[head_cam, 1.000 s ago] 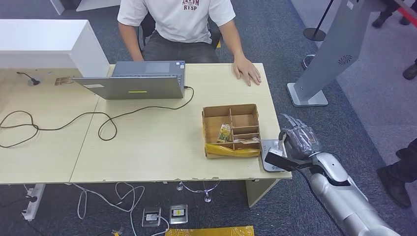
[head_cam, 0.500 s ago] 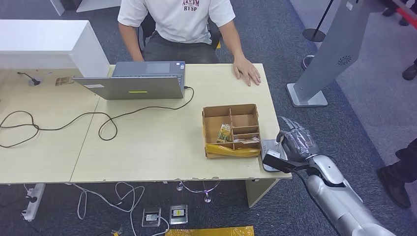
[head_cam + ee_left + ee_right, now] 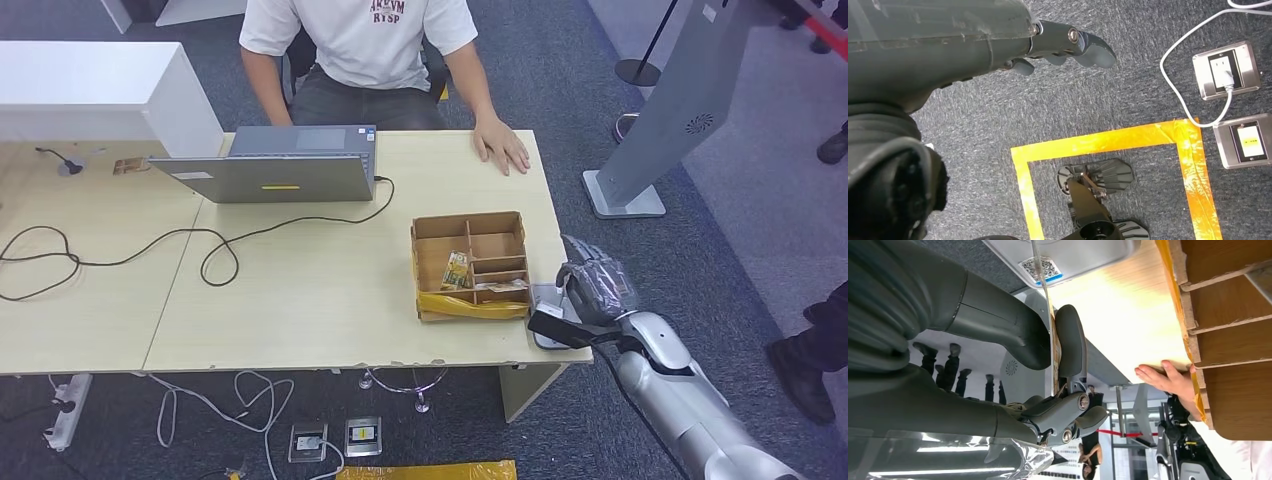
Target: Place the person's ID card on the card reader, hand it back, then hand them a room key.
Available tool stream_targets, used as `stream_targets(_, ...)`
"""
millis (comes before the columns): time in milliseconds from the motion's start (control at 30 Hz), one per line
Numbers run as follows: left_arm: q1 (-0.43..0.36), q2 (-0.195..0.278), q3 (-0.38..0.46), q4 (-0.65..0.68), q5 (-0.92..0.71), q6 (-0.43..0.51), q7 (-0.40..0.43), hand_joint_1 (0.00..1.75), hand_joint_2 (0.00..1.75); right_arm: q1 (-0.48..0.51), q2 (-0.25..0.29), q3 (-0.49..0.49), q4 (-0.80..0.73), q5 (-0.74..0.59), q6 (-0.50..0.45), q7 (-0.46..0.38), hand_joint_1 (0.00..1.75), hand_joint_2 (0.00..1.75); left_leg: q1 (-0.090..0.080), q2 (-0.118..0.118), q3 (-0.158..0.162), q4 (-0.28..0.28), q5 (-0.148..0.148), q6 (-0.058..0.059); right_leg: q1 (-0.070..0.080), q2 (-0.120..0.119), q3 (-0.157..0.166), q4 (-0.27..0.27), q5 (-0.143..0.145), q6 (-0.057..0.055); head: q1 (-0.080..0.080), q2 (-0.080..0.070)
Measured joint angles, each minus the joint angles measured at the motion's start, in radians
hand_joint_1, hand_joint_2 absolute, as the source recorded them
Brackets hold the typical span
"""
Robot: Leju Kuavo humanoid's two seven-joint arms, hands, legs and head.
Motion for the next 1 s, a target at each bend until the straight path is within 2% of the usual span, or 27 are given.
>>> stream_targets(333,0.001,0.005,0.0,0.0,-0.001,0.002,0.0,0.0,0.0,-0.01,0.003,0.0,0.019,-0.001,-0.017,0.002,1.75,1.75,0.0,0.0,0.0,0.0,0.0,0.0,0.0,0.0,0.0,0.0,0.0,0.0,0.0,0.0)
stream_targets(600,0.002,0.008,0.0,0.0,0.004,0.002,0.0,0.0,0.0,-0.041,-0.023,-0.002,0.038,0.013,-0.014,0.002,1.75,1.75,0.0,0.0,-0.001,0.0,0.0,0.0,0.0,0.0,0.0,0.0,0.0,0.0,0.0,0.0)
stream_targets(1000,0.003,0.008,-0.001,0.0,0.022,0.001,-0.001,0.0,0.0,-0.174,-0.069,-0.022,0.068,0.055,-0.007,-0.024,1.75,1.75,0.0,0.0,-0.003,0.0,0.0,0.0,0.0,0.001,-0.002,0.0,0.001,0.0,0.0,0.0)
